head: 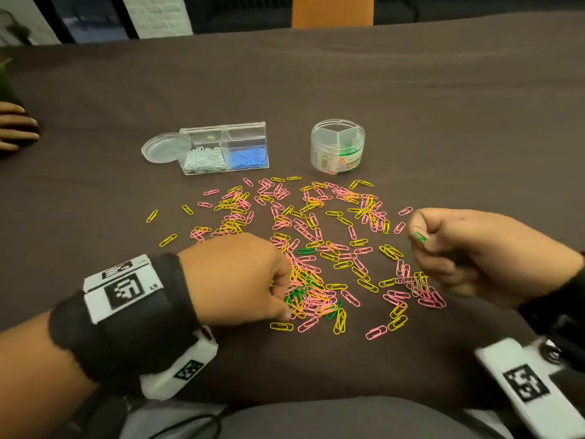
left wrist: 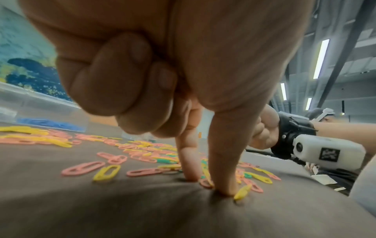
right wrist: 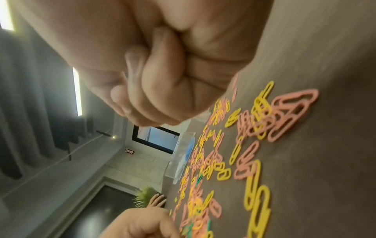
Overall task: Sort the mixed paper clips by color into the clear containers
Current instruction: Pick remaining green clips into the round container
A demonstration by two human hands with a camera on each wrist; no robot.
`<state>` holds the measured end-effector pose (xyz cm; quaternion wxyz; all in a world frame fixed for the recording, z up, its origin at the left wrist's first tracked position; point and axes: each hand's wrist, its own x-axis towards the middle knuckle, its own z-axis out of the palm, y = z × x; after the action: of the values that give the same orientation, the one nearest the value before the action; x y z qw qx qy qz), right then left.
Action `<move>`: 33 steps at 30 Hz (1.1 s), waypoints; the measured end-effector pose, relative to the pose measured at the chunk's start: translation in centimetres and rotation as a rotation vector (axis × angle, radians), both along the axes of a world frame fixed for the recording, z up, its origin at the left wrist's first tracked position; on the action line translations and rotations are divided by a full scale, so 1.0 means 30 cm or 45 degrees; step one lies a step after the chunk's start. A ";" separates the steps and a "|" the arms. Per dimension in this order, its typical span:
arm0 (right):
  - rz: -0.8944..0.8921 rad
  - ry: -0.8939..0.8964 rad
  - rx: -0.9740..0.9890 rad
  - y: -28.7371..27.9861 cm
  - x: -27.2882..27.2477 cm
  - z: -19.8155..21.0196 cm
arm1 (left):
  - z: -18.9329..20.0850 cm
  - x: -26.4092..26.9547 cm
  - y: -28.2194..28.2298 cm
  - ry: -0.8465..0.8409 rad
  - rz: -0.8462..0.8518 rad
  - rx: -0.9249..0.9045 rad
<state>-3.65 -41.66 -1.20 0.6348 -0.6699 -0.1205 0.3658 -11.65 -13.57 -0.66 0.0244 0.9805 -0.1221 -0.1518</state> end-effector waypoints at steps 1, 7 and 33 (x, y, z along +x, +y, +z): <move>0.002 0.072 0.096 0.005 -0.006 -0.004 | -0.005 -0.003 0.003 0.025 -0.002 0.000; 0.200 0.679 0.723 0.051 0.036 -0.035 | -0.010 -0.015 0.064 0.079 0.062 -0.109; 0.797 -0.929 -0.782 0.389 0.031 0.007 | -0.023 0.036 0.170 0.102 0.569 -0.881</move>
<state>-2.74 -29.99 -0.98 0.1896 -0.8390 -0.4126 0.2997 -10.56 -8.46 -1.36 0.3896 0.9102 0.0512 -0.1308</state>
